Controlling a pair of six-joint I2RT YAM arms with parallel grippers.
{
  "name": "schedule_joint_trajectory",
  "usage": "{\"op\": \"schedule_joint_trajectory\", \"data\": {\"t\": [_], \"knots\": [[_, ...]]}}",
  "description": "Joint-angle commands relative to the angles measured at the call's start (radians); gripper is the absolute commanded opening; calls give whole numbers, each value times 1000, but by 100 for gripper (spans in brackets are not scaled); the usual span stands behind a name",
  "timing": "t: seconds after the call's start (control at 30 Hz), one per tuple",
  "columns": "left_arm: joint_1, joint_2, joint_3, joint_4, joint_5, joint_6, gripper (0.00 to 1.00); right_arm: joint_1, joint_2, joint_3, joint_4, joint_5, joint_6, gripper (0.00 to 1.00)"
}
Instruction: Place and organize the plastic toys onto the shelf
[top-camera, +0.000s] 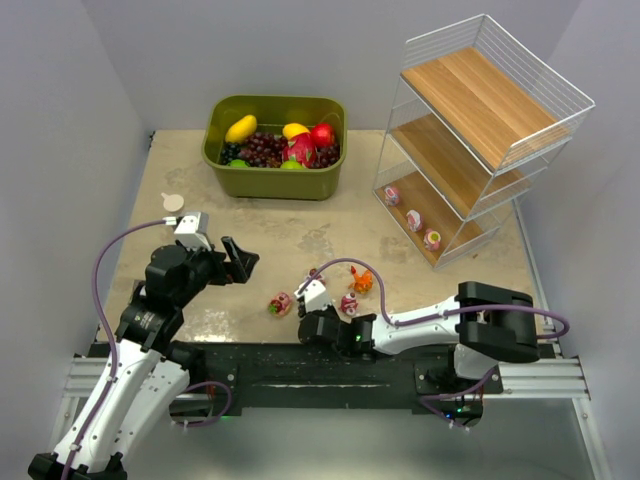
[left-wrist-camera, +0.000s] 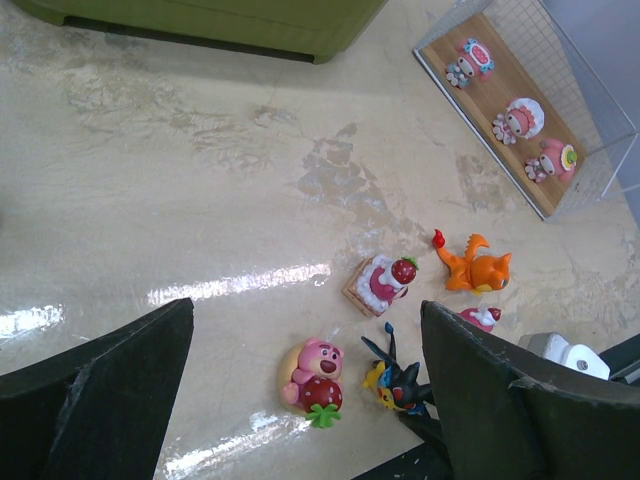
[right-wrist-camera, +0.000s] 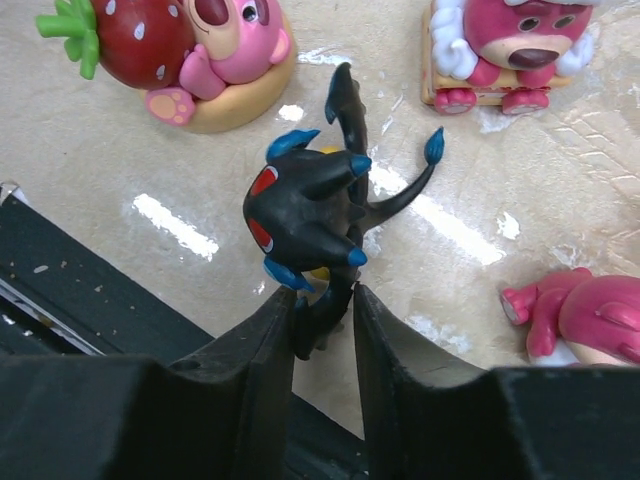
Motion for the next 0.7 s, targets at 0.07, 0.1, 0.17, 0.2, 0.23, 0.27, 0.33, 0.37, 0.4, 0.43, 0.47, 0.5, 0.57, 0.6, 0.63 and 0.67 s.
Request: {"op": "schedule_joint_trajectory", "data": {"t": [0.07, 0.1, 0.17, 0.2, 0.23, 0.27, 0.33, 0.37, 0.4, 0.43, 0.47, 0.5, 0.57, 0.6, 0.63, 0.67], "knots": [[2, -6, 1, 28, -5, -6, 100, 10, -7, 51, -41, 93, 26, 25], [2, -4, 1, 29, -4, -6, 100, 9, -7, 56, -47, 103, 25, 22], [2, -6, 1, 28, -4, -4, 100, 10, -10, 68, -66, 113, 19, 18], [2, -7, 1, 28, -5, -4, 100, 10, -12, 73, -72, 120, 16, 12], [2, -7, 1, 28, -5, -6, 100, 10, -15, 76, -76, 123, 14, 9], [2, -7, 2, 28, -7, -4, 100, 10, -21, 83, -90, 126, 10, 6], [2, -10, 1, 28, -5, -6, 100, 10, -32, 93, -107, 142, 5, 0], [2, -9, 1, 28, -5, -6, 100, 10, -47, 97, -128, 149, 0, 0], [2, -9, 1, 28, -5, -6, 100, 12, -55, 100, -144, 159, -4, 0], [2, -9, 1, 28, -5, -6, 99, 10, -64, 108, -161, 186, -10, 0], [2, -9, 1, 28, -5, -6, 100, 12, -75, 120, -197, 200, -21, 0], [2, -9, 1, 28, -5, -6, 100, 9, -98, 126, -216, 212, -30, 0], [2, -9, 1, 28, -5, -4, 100, 10, -125, 151, -269, 261, -62, 0], [2, -10, 4, 28, -5, -4, 100, 10, -154, 162, -288, 278, -76, 0], [2, -10, 2, 28, -5, -4, 100, 10, -171, 184, -300, 298, -98, 0], [2, -12, 2, 28, -5, -4, 99, 10, -187, 198, -326, 341, -151, 0]]}}
